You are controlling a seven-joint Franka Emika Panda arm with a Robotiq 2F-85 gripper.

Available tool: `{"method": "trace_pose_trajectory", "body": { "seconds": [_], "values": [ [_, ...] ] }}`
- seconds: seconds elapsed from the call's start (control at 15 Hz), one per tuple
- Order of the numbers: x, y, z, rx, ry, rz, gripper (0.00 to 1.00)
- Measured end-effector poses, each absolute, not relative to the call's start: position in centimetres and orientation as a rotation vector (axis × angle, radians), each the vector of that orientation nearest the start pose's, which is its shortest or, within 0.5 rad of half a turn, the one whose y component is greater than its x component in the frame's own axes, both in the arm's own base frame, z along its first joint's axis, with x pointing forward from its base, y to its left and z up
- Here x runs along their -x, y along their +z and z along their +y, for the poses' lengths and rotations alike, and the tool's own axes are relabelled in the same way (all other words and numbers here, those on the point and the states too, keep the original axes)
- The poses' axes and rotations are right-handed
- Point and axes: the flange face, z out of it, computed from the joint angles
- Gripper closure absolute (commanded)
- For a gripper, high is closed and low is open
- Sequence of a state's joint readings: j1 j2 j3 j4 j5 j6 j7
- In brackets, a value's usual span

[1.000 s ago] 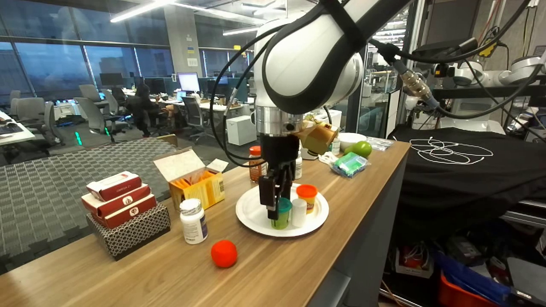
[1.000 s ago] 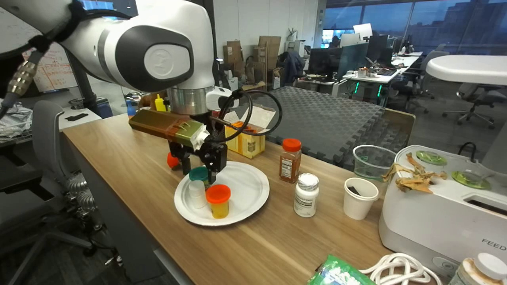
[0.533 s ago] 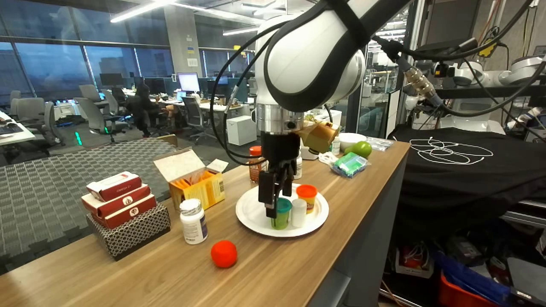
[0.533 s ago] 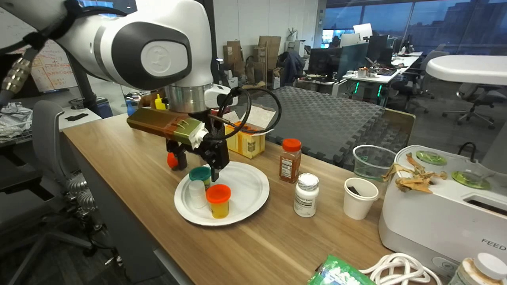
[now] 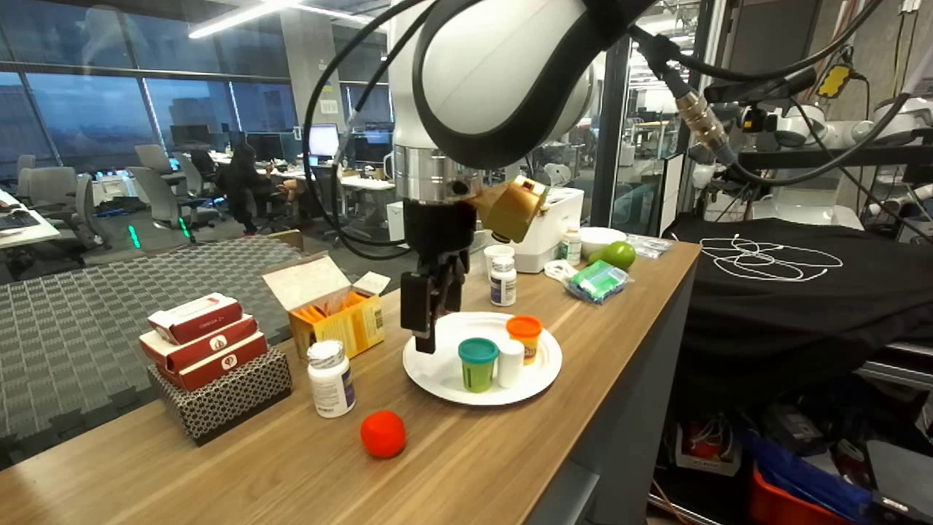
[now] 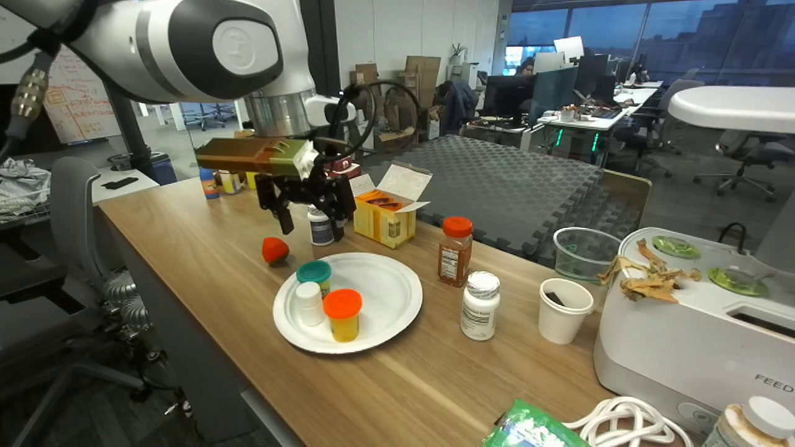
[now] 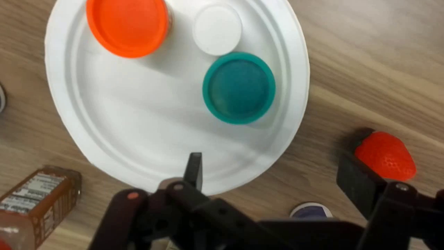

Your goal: Put the bottles and red plushy on the plate

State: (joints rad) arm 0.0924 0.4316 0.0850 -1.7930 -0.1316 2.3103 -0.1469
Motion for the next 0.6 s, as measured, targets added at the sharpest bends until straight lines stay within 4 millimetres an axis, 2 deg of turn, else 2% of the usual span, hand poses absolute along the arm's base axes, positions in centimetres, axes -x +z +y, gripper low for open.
{"method": "trace_pose_trajectory", "body": {
  "seconds": [0.33,0.6],
  "values": [
    [-66.0,33.8,15.2,3.138,-0.163,-0.753,0.00],
    [-66.9,33.2,17.7,3.121,-0.126,-0.799,0.00]
  ]
}}
